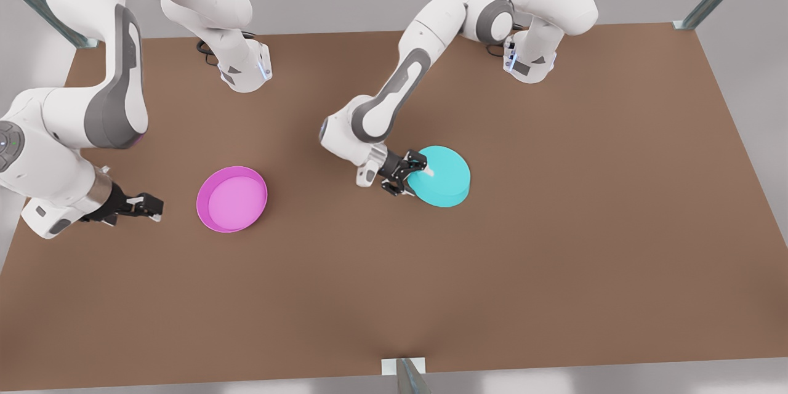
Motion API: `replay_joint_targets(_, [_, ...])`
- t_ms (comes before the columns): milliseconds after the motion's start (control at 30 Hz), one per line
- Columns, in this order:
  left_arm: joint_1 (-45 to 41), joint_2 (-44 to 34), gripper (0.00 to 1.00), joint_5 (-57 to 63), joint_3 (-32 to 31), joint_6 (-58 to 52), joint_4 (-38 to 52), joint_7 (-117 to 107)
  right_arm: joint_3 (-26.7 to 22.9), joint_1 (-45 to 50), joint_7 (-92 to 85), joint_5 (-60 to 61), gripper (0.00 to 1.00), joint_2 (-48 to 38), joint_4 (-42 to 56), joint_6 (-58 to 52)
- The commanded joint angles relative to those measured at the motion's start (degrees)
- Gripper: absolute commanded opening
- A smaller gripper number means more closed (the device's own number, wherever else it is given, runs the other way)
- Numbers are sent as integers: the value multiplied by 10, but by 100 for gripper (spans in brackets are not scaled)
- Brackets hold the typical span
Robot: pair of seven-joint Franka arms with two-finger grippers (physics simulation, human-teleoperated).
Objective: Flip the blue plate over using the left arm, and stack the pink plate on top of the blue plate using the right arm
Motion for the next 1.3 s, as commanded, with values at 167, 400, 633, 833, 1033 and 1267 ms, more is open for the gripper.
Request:
replay_joint_targets(167, [82, -175, 100, -209, -1, -67, -9, 215, -1, -1, 1, -3, 100, -4, 1, 6])
replay_joint_targets(400, [500, -536, 100, -178, -267, -2, -235, 570, 2, 9, 57, 7, 100, -4, -10, -52])
replay_joint_targets(633, [593, -562, 100, -179, -312, -25, -265, 630, 46, -31, 53, 56, 100, -40, -187, 28])
replay_joint_targets(833, [607, -566, 100, -185, -310, -59, -250, 627, 54, -39, 51, 61, 100, -25, -241, 93])
replay_joint_targets(1033, [603, -557, 100, -185, -314, -79, -234, 624, 215, -296, 22, 78, 100, 3, -404, 320])
replay_joint_targets(1267, [605, -555, 100, -184, -314, -83, -230, 626, 351, -483, -47, 68, 100, 92, -431, 390])
